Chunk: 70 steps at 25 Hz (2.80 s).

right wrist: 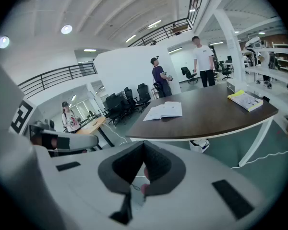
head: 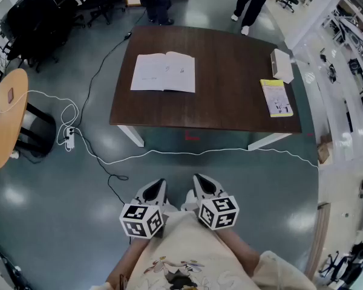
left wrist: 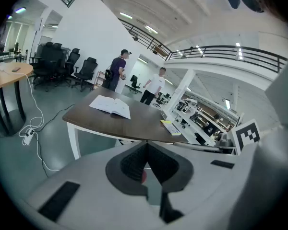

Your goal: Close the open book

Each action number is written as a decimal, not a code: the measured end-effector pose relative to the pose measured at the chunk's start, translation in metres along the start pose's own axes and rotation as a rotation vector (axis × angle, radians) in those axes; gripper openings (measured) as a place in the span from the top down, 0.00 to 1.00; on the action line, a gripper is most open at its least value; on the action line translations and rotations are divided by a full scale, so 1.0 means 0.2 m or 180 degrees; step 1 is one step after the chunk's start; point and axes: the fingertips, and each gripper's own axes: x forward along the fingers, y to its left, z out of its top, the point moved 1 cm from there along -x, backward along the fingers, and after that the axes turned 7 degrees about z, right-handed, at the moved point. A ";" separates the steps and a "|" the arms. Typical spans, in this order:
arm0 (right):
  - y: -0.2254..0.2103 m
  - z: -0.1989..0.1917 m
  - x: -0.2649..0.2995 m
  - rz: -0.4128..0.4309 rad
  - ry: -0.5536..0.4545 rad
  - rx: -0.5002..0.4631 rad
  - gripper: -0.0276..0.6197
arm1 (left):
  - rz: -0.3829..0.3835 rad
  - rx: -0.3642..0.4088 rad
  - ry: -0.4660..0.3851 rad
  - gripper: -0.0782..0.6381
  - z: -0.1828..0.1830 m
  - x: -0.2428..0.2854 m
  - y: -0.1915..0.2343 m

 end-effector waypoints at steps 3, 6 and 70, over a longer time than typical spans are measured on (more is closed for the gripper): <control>-0.06 -0.02 -0.13 -0.0057 -0.0008 -0.0002 0.95 | -0.0028 0.0045 0.0040 0.88 -0.05 0.00 -0.13; -0.10 -0.05 -0.21 -0.0049 0.0042 -0.0019 0.95 | -0.0010 0.0130 0.0066 0.88 -0.09 0.00 -0.22; -0.66 0.57 1.54 0.0224 0.0328 0.1274 0.89 | -0.0027 0.0107 0.0502 0.88 0.91 1.16 0.76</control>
